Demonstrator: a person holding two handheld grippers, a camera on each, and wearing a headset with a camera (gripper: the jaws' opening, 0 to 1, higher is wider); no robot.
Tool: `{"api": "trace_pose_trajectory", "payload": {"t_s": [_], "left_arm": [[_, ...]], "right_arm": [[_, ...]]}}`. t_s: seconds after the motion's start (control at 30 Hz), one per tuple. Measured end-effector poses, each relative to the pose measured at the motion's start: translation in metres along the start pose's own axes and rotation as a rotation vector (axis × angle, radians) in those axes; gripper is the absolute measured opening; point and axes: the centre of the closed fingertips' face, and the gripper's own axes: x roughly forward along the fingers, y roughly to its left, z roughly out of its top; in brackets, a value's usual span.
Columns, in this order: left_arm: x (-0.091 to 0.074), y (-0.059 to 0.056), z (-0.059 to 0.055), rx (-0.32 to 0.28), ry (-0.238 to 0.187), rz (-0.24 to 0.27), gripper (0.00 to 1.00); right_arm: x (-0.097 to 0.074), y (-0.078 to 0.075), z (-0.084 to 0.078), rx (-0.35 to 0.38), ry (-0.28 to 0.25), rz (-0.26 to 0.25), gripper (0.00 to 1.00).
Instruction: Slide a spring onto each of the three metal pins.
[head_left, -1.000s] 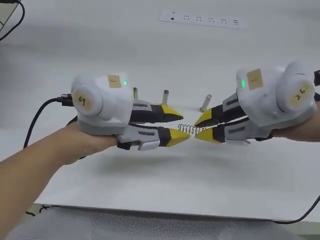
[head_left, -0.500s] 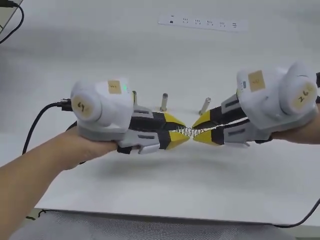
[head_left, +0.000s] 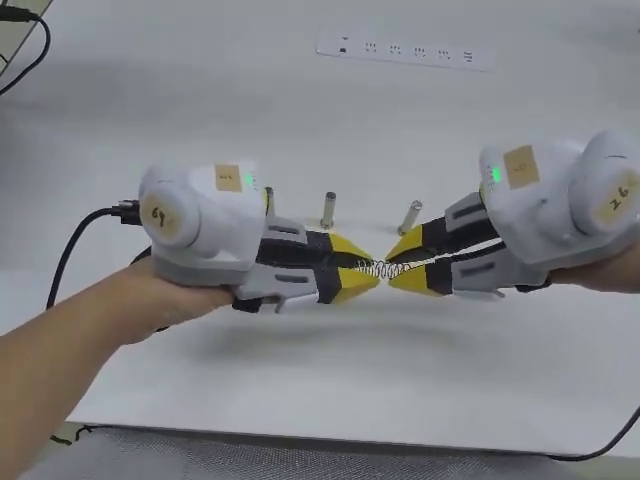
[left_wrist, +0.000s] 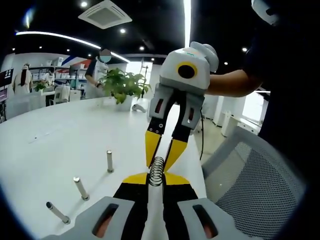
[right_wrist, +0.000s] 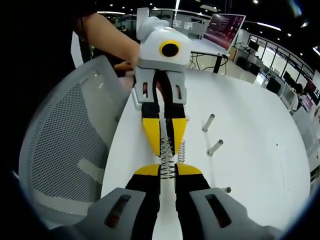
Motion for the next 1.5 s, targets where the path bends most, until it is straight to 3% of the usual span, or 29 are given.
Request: {"api": "trace_pose_trajectory", "payload": {"t_s": [0.8, 1.0, 1.5], "left_arm": [[0.0, -0.006, 0.002, -0.013, 0.004, -0.022, 0.01], [-0.002, -0.007, 0.002, -0.017, 0.004, -0.027, 0.01], [-0.004, -0.005, 0.003, -0.043, -0.014, -0.026, 0.02]], "right_arm": [[0.0, 0.005, 0.001, -0.025, -0.012, 0.018, 0.09], [-0.001, 0.006, -0.005, -0.029, 0.013, 0.015, 0.09], [-0.01, 0.001, 0.001, -0.019, -0.024, 0.02, 0.07]]}}
